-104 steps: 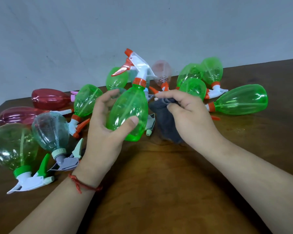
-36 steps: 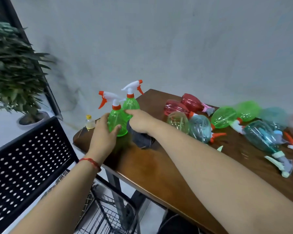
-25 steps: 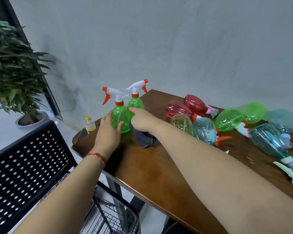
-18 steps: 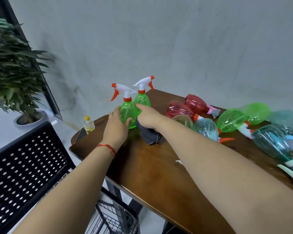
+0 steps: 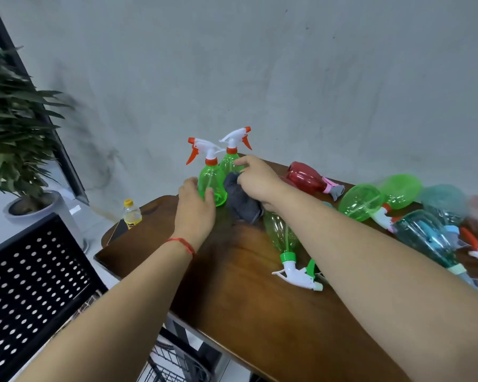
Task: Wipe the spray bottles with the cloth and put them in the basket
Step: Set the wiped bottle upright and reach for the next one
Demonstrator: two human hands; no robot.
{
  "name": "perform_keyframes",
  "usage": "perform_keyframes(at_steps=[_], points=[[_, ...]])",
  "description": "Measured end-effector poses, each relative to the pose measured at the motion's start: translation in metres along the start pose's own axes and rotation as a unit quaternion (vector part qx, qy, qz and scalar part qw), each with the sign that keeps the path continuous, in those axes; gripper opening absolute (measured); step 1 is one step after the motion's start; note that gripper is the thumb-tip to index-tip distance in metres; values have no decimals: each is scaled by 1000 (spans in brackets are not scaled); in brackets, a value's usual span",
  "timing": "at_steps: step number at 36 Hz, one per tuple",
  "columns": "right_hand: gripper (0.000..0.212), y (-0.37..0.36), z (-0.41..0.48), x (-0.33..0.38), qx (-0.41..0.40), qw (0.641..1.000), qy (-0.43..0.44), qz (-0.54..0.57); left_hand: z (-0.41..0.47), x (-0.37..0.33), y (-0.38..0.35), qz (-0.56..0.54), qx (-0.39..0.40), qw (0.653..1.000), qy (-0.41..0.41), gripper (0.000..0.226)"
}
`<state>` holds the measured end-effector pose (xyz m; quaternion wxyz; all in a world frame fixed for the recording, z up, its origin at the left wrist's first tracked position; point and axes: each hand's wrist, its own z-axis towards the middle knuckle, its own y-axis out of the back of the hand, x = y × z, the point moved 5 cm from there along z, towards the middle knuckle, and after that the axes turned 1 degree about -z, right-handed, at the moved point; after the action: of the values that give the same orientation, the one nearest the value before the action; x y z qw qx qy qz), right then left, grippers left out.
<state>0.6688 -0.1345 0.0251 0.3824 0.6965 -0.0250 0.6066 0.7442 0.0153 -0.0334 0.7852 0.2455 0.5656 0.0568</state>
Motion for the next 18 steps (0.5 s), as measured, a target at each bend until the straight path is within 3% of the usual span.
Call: perform_keyframes(at_steps=[2,6,12,14,18], points=[[42,14,-16,-3,6,998,19,64,-20,-13,5,-67,16,997,-19,31],[33,45,-63,-13,13,984,51,171,-58,-49,-12,-246,199,949,1,26],[36,101,-132,-49,-68,973,63,214,-103,-99,-48,-197,195,954,-114,10],[36,121,-156,-65,-102,964,52,241,-122,-119,-64,-189,197,953,-134,16],[36,152,-201,-105,-76,924,19,374,-166,-157,-106,-212,279,927,-131,23]])
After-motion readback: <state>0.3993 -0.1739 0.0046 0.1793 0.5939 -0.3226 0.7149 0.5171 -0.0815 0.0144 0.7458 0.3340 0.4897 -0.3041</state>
